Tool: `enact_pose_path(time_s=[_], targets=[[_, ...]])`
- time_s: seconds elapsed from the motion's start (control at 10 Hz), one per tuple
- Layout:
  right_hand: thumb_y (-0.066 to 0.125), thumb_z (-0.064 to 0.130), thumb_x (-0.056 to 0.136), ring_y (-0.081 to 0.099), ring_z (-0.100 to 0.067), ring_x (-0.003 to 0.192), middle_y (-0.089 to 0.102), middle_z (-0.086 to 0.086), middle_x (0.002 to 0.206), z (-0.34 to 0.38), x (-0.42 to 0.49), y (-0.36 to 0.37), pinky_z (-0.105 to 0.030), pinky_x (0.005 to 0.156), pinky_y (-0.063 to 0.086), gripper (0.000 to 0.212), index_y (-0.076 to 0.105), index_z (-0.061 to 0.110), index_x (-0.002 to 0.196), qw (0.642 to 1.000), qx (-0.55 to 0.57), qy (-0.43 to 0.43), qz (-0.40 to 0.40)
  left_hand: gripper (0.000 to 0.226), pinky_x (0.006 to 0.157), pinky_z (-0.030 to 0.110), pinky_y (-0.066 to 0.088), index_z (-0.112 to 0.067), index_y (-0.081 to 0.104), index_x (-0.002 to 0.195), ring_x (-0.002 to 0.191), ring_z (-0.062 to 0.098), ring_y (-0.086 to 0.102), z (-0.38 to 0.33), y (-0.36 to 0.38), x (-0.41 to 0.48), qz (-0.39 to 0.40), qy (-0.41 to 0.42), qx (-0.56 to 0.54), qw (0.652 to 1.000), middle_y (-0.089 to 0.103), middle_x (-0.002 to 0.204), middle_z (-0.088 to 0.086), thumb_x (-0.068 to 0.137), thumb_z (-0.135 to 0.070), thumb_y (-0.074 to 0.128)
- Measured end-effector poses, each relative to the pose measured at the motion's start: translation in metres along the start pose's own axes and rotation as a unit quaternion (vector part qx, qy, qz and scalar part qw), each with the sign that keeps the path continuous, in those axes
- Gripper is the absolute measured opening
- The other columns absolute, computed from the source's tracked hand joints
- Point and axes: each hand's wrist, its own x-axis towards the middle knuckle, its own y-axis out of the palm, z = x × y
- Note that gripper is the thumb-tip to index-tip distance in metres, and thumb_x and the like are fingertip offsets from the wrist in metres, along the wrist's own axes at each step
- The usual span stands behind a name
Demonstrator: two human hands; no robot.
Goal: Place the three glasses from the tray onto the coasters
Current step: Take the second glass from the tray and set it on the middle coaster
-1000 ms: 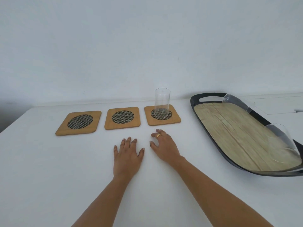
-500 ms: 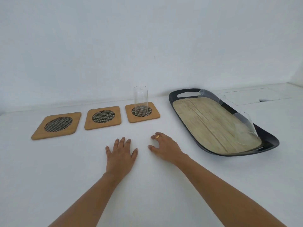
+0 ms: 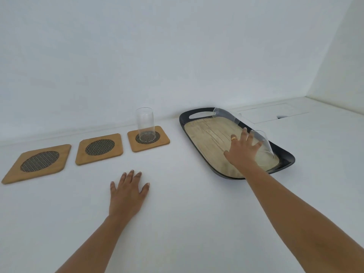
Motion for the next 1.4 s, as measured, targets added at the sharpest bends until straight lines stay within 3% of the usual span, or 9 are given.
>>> enact_pose_path(time_s=[0.2, 0.3, 0.4, 0.6, 0.7, 0.8, 1.0, 1.2, 1.4], targets=[[0.041, 0.023, 0.089, 0.000, -0.042, 0.144, 0.002, -0.022, 0.157, -0.027, -0.005, 0.004, -0.069, 0.109, 0.008, 0.061, 0.021, 0.019, 0.146, 0.994, -0.012, 0.089, 0.054, 0.055, 0.118, 0.049, 0.009, -0.023, 0.027, 0.144, 0.146, 0.018, 0.012, 0.001, 0.000, 0.001, 0.000, -0.001, -0.011, 1.000, 0.021, 0.157, -0.001, 0.095, -0.047, 0.033], [0.043, 0.017, 0.088, 0.005, -0.038, 0.144, 0.006, -0.018, 0.157, -0.030, -0.008, 0.006, -0.065, 0.108, 0.018, 0.061, 0.022, 0.018, 0.145, 0.995, -0.014, 0.085, 0.052, 0.055, 0.118, 0.049, 0.008, -0.023, 0.028, 0.144, 0.146, 0.017, 0.012, 0.002, 0.000, 0.001, -0.001, -0.002, -0.017, 1.000, 0.022, 0.157, -0.001, 0.095, -0.047, 0.034], [0.048, 0.016, 0.087, 0.014, -0.034, 0.142, 0.019, -0.013, 0.153, -0.028, -0.011, 0.006, -0.060, 0.105, 0.028, 0.058, 0.029, 0.016, 0.142, 0.997, -0.012, 0.068, 0.023, 0.055, 0.118, 0.048, 0.008, -0.023, 0.028, 0.144, 0.146, 0.018, 0.012, 0.002, -0.001, 0.001, -0.001, -0.003, -0.020, 1.000, 0.022, 0.157, -0.001, 0.095, -0.047, 0.034], [0.043, 0.035, 0.093, 0.050, -0.031, 0.107, 0.062, -0.007, 0.111, -0.005, -0.019, 0.003, -0.048, 0.088, 0.042, 0.037, 0.059, 0.010, 0.115, 0.993, 0.018, 0.029, -0.112, 0.055, 0.118, 0.048, 0.008, -0.024, 0.028, 0.144, 0.146, 0.017, 0.012, 0.003, 0.001, 0.001, -0.001, -0.001, -0.021, 1.000, 0.021, 0.157, -0.001, 0.094, -0.047, 0.034], [0.049, 0.033, 0.090, 0.049, -0.031, 0.101, 0.056, -0.009, 0.113, 0.003, -0.017, 0.000, -0.045, 0.084, 0.041, 0.036, 0.058, 0.011, 0.116, 0.989, 0.032, 0.028, -0.143, 0.054, 0.118, 0.048, 0.008, -0.024, 0.028, 0.144, 0.146, 0.016, 0.012, 0.003, 0.001, 0.001, -0.004, -0.001, -0.019, 1.000, 0.022, 0.157, -0.002, 0.094, -0.047, 0.035], [0.052, 0.031, 0.087, 0.038, -0.033, 0.124, 0.040, -0.012, 0.138, 0.002, -0.013, 0.001, -0.053, 0.097, 0.035, 0.050, 0.042, 0.013, 0.134, 0.995, 0.044, 0.038, -0.085, 0.054, 0.118, 0.047, 0.008, -0.025, 0.028, 0.144, 0.146, 0.016, 0.012, 0.003, 0.001, 0.002, -0.003, -0.001, -0.023, 1.000, 0.021, 0.157, -0.002, 0.094, -0.047, 0.035], [0.051, 0.020, 0.089, 0.028, -0.034, 0.135, 0.022, -0.012, 0.152, 0.000, -0.013, 0.010, -0.056, 0.102, 0.034, 0.071, 0.011, 0.013, 0.148, 0.996, 0.072, 0.048, 0.012, 0.055, 0.118, 0.047, 0.008, -0.024, 0.029, 0.144, 0.146, 0.016, 0.012, 0.004, 0.001, 0.002, -0.005, 0.000, -0.024, 1.000, 0.021, 0.157, -0.001, 0.094, -0.047, 0.035], [0.052, 0.011, 0.083, 0.031, -0.037, 0.130, 0.021, -0.014, 0.147, 0.003, -0.013, 0.003, -0.062, 0.103, 0.030, 0.080, 0.006, 0.017, 0.149, 0.997, 0.043, 0.051, 0.038, 0.054, 0.118, 0.048, 0.008, -0.024, 0.029, 0.143, 0.146, 0.016, 0.013, 0.004, 0.001, 0.002, -0.007, 0.000, -0.025, 1.000, 0.022, 0.156, -0.001, 0.094, -0.047, 0.035], [0.060, 0.034, 0.081, 0.029, -0.037, 0.131, 0.022, -0.012, 0.146, 0.006, -0.015, -0.003, -0.065, 0.105, 0.023, 0.076, 0.022, 0.014, 0.144, 0.998, 0.009, 0.048, 0.025, 0.054, 0.118, 0.048, 0.007, -0.024, 0.029, 0.143, 0.146, 0.016, 0.012, 0.004, 0.002, 0.002, -0.006, 0.001, -0.028, 1.000, 0.022, 0.156, -0.002, 0.094, -0.047, 0.035]])
